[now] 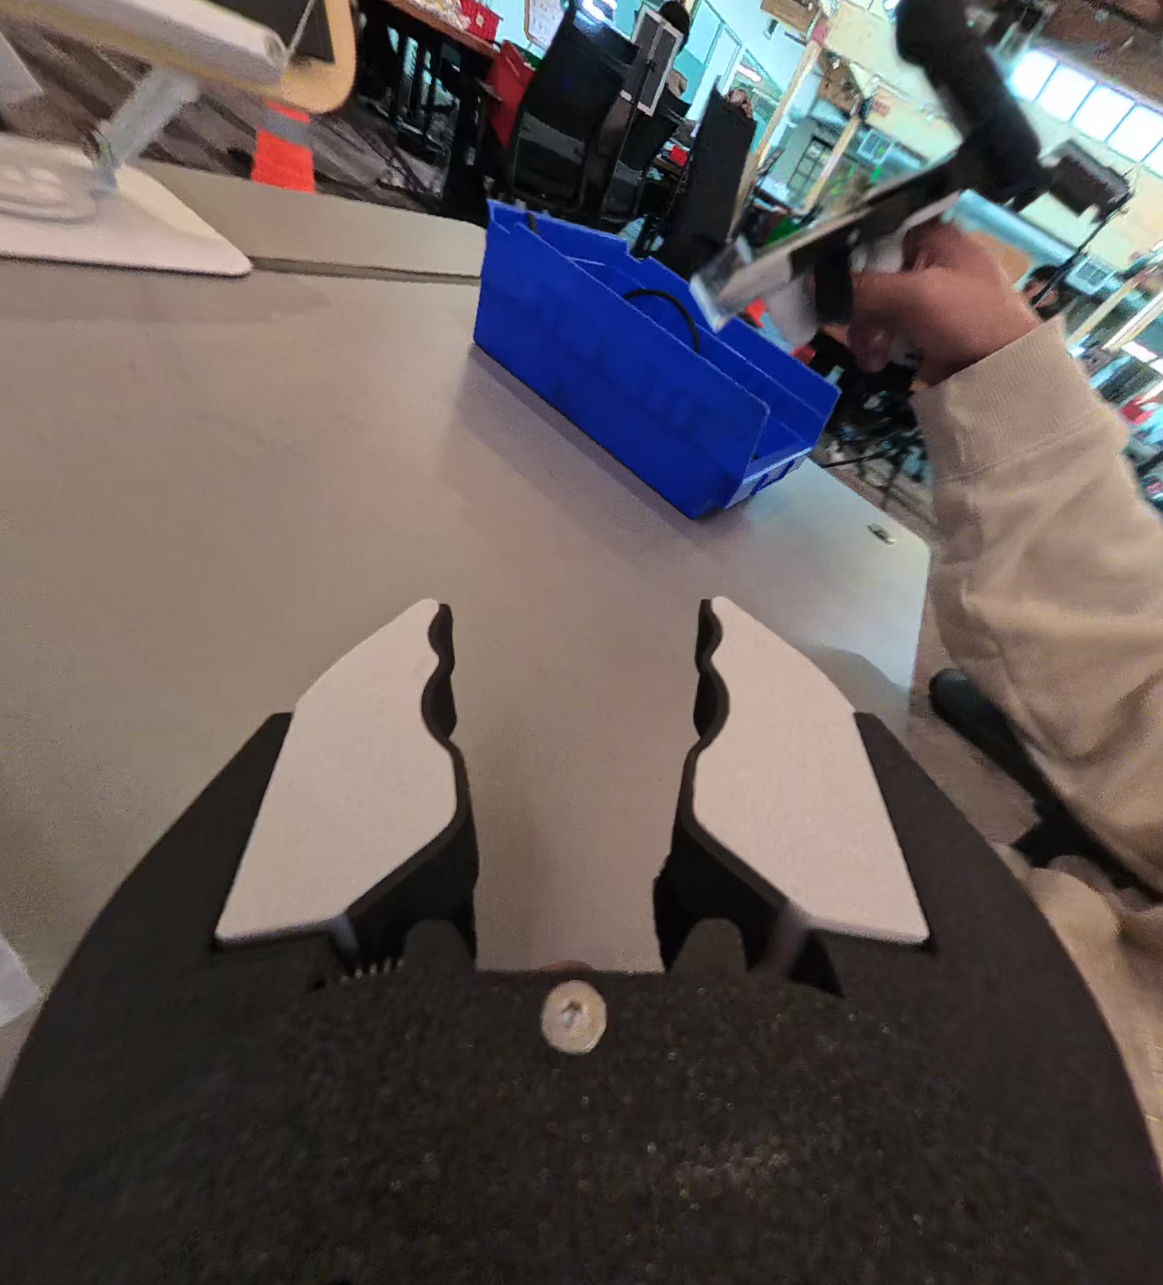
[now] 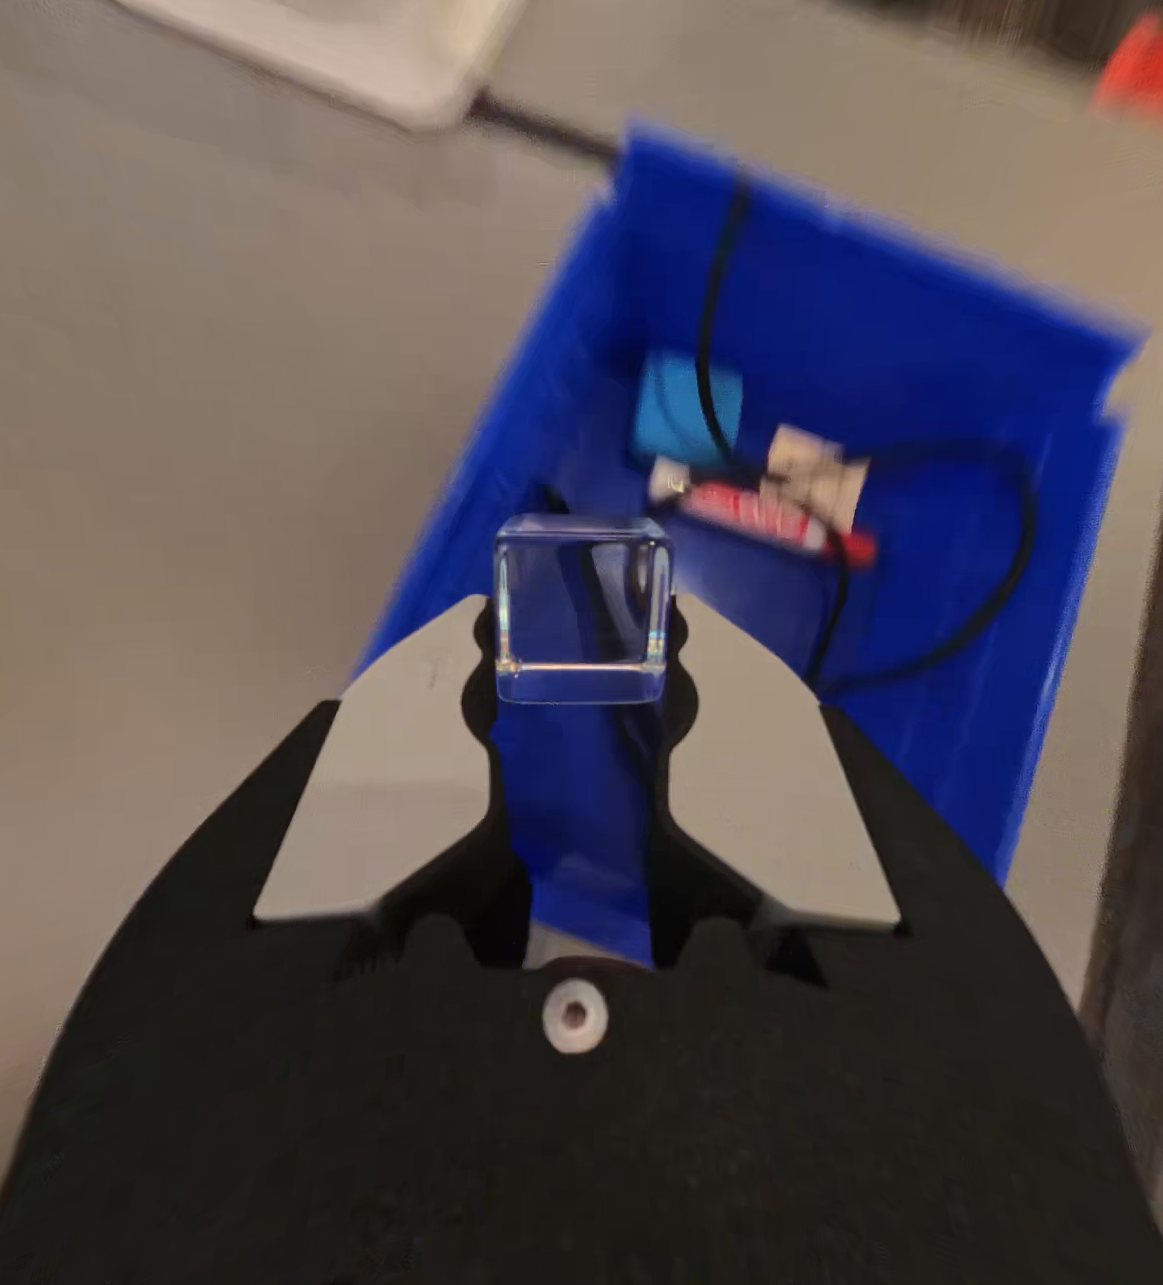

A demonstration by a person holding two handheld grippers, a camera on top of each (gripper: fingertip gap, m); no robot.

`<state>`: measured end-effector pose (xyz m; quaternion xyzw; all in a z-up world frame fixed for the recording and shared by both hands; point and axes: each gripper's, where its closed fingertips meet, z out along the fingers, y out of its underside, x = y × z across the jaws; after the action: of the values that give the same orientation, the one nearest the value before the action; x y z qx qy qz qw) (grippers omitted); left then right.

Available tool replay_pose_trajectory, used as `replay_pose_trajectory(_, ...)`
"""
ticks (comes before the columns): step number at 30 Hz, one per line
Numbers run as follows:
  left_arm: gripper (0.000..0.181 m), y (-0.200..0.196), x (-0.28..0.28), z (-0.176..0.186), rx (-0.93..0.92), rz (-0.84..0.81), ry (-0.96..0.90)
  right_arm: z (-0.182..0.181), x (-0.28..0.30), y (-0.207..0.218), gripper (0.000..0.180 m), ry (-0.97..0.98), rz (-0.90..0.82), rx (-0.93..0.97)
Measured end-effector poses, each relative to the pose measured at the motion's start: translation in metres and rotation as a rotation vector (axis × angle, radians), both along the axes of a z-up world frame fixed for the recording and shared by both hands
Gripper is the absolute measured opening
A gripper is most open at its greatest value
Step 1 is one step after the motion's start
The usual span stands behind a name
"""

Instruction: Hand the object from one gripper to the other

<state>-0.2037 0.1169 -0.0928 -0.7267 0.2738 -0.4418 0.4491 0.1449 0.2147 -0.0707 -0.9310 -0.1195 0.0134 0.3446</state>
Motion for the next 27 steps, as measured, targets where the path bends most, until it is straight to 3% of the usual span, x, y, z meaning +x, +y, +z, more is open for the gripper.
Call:
replay_pose_trajectory(5,0.063,0.005,0.001,0.007,-0.117,-0.040,-0.150,-0.072,-0.006,-0.041,0.045,-0.006,0.148,-0.411)
replay_pose_trajectory(14,0.070,0.005,0.000,-0.003,-0.008,-0.013,0.013,-0.113,-0.016,-0.043,0.045,-0.127,0.192,-0.577)
replay_pose_trajectory(23,0.081,0.005,0.006,-0.019,0.044,0.007,0.170,-0.107,-0.017,-0.040,0.060,-0.028,0.190,-0.524)
replay_pose_trajectory(27,0.081,0.002,0.007,-0.017,0.044,0.008,0.161,-0.040,-0.002,-0.035,0.064,-0.066,0.099,-0.323)
